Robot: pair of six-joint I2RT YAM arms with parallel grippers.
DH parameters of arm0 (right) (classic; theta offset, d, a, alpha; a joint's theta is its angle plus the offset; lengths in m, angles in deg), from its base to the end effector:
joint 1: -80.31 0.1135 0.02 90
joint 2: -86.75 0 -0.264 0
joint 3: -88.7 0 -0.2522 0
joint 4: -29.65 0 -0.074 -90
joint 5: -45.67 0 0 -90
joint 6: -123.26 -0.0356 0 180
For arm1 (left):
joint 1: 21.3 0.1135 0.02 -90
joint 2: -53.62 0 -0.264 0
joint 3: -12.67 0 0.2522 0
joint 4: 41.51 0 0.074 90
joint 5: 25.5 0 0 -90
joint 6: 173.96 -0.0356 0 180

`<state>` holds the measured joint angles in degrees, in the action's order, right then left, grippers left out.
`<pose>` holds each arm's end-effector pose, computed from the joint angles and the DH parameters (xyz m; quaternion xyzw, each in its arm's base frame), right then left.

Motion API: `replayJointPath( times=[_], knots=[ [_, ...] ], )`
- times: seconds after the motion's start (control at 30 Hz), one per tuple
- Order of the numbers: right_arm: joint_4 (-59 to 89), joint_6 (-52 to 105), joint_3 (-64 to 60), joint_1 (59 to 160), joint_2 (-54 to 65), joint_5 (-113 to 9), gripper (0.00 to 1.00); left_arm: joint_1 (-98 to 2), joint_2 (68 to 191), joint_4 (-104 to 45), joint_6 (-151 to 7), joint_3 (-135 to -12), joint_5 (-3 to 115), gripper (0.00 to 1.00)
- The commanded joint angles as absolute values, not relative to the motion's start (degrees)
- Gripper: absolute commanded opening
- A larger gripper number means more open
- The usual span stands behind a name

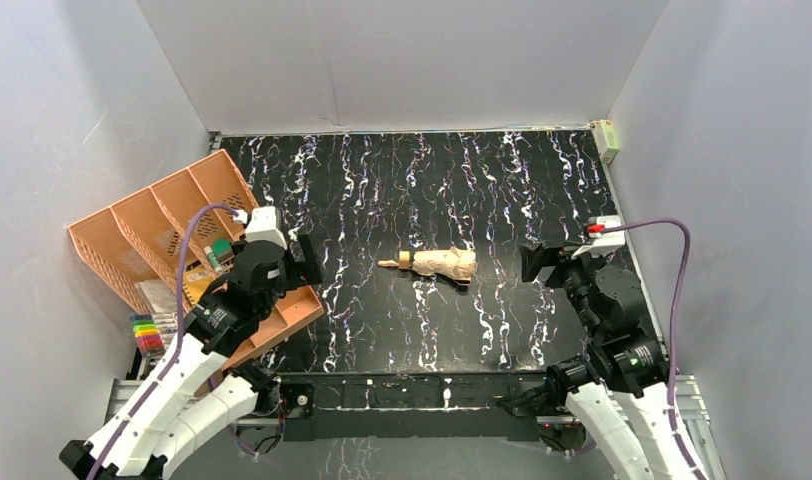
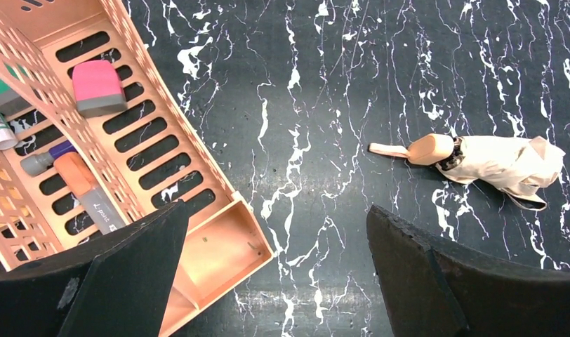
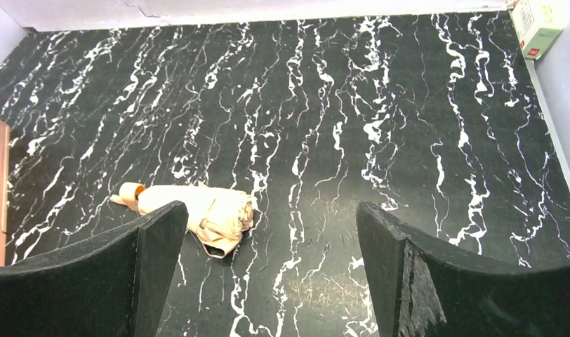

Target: Put away the umbrella

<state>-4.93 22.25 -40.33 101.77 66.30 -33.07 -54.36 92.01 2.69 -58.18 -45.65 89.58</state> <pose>0.0942 0.0296 0.3261 0.0003 0.7312 0.1207 0.6713 0.1315 -0.0676 0.3197 -0.0655 0.8257 -0.1013 0.5510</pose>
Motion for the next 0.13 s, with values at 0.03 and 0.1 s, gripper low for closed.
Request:
replayJointPath(
  times=[0.03, 0.1],
  knots=[
    [-1.9, 23.0, -41.1, 101.8, 66.9, -31.4, 0.99, -54.3, 88.8, 3.4, -58.2, -44.6, 91.6, 0.98],
    [-2.4, 23.2, -41.4, 101.8, 66.5, -31.0, 0.99, -54.3, 88.3, 3.4, -58.1, -44.7, 92.5, 0.98]
  ],
)
